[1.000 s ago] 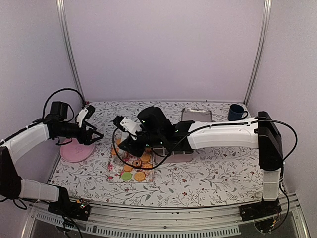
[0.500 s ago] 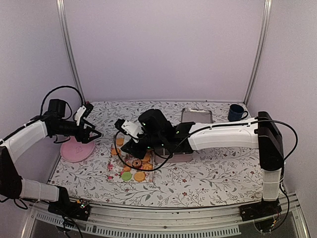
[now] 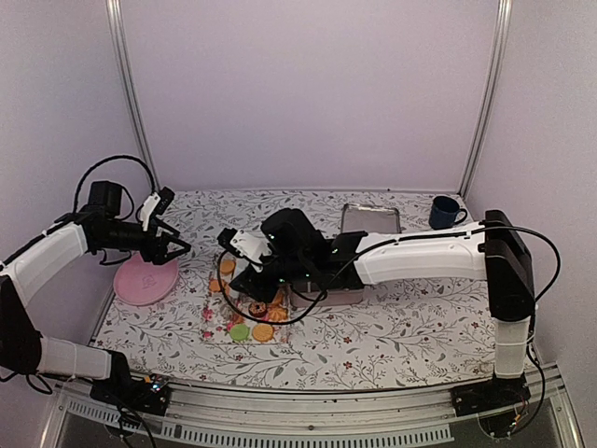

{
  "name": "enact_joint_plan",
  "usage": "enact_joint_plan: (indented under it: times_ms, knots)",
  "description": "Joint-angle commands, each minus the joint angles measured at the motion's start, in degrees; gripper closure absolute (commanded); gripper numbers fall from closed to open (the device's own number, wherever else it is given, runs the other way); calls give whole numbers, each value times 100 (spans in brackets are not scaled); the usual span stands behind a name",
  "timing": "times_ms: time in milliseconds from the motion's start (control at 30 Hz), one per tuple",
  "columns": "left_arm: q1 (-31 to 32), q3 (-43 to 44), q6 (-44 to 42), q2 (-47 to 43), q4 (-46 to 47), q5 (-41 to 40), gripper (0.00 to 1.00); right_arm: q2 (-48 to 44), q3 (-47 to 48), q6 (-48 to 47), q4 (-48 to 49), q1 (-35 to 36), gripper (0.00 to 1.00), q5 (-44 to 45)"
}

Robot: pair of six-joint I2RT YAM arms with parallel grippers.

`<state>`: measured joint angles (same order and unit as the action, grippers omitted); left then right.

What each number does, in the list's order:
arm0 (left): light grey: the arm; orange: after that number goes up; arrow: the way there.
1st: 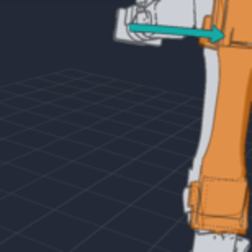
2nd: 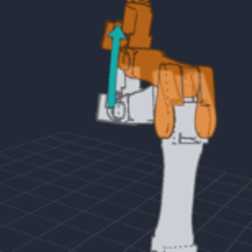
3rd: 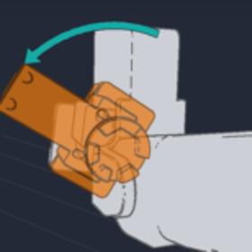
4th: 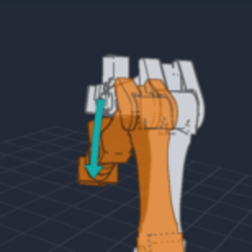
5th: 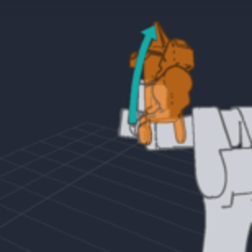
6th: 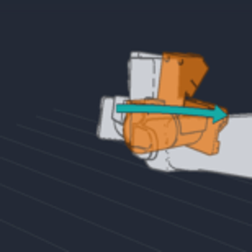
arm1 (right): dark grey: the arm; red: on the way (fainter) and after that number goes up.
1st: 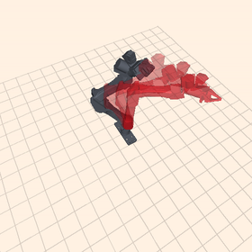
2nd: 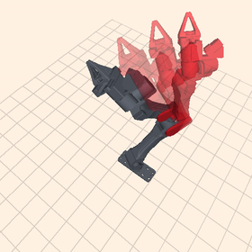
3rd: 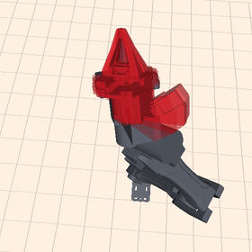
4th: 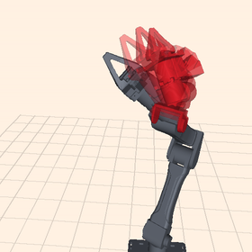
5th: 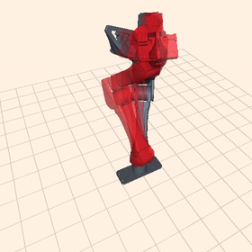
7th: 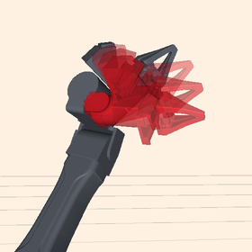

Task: Pack the cookies
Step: Pick up the fake cookies from the plate.

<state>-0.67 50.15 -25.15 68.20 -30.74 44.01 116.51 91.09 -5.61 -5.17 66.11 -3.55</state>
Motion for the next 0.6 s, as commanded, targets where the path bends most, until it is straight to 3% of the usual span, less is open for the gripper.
enact_joint_plan:
  times_ms: [0, 367, 567]
  knots:
    - [-66, 146, -21, -9, -9, 91, 25, -296, -214, 129, -257, 26, 57, -63]
    - [-65, 120, -26, -14, -11, 126, 27, -534, -198, 297, -152, 25, 91, 5]
    - [-70, 171, -61, 1, -72, 38, 27, -768, 65, 183, -133, -113, 96, 62]
